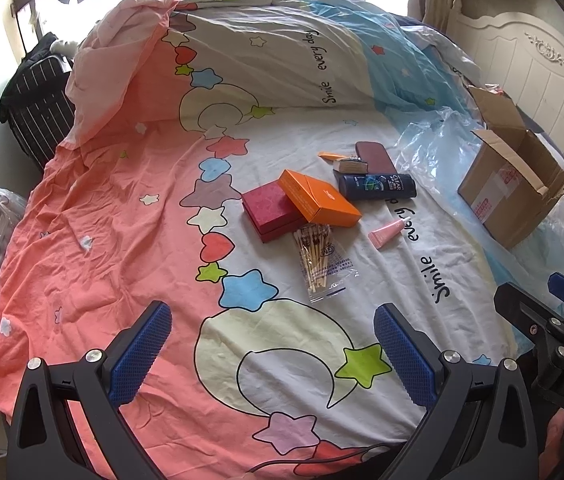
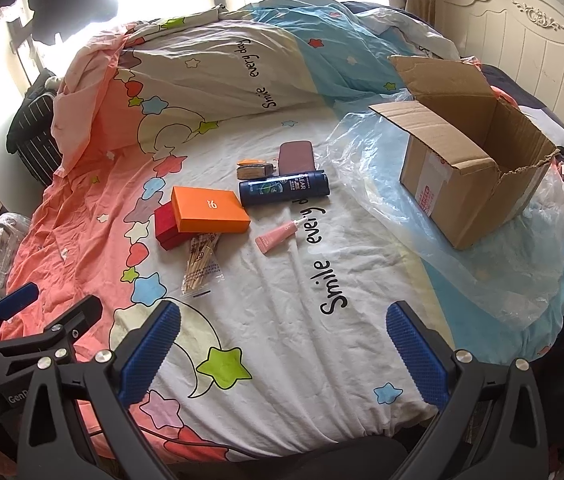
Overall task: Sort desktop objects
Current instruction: 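Move both tools toward the items on the bed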
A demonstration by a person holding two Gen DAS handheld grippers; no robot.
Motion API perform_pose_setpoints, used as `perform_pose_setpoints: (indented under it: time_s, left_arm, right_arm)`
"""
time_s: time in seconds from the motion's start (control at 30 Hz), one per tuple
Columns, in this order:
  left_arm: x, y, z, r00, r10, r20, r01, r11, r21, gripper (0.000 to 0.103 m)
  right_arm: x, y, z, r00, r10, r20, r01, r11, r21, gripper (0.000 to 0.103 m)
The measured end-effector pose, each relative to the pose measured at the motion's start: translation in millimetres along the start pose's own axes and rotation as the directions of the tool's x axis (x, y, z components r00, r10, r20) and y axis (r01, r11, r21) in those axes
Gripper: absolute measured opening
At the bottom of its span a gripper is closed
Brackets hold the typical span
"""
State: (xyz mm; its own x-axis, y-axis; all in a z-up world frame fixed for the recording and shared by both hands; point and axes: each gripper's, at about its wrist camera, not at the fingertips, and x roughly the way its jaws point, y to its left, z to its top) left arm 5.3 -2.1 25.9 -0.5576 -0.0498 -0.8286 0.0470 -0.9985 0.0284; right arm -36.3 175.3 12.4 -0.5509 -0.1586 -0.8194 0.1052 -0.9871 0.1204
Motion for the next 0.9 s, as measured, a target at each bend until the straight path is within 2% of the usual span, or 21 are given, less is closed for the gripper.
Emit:
perform_pose_setpoints:
  time_s: [0.2,0.57,0.9]
  left_arm:
    - [2.3,1.1,-0.2,1.0,0.005,-0.009,-0.005,1.0,-0.004,0.103]
    - [0.6,0.9,1.5,1.0,0.023,0.009,-0.023,1.0,0.004,0.103]
    - [5.5,-8.6,-2.0,1.0,0.016,-0.008,-0.015,0.999,0.045,0.103]
  right_arm:
    - [-34.5,-5.1,-14.8,1.0,0.005,0.001,-0.005,1.0,0.002,0.103]
    - [-33.7,-7.4,-19.9,1.0,0.005,-0.011,-0.005,1.0,0.007,0.103]
    - [-31.4,-11.8,-24.2,1.0,-0.005,-0.022,0.005,1.0,0.019,0.103]
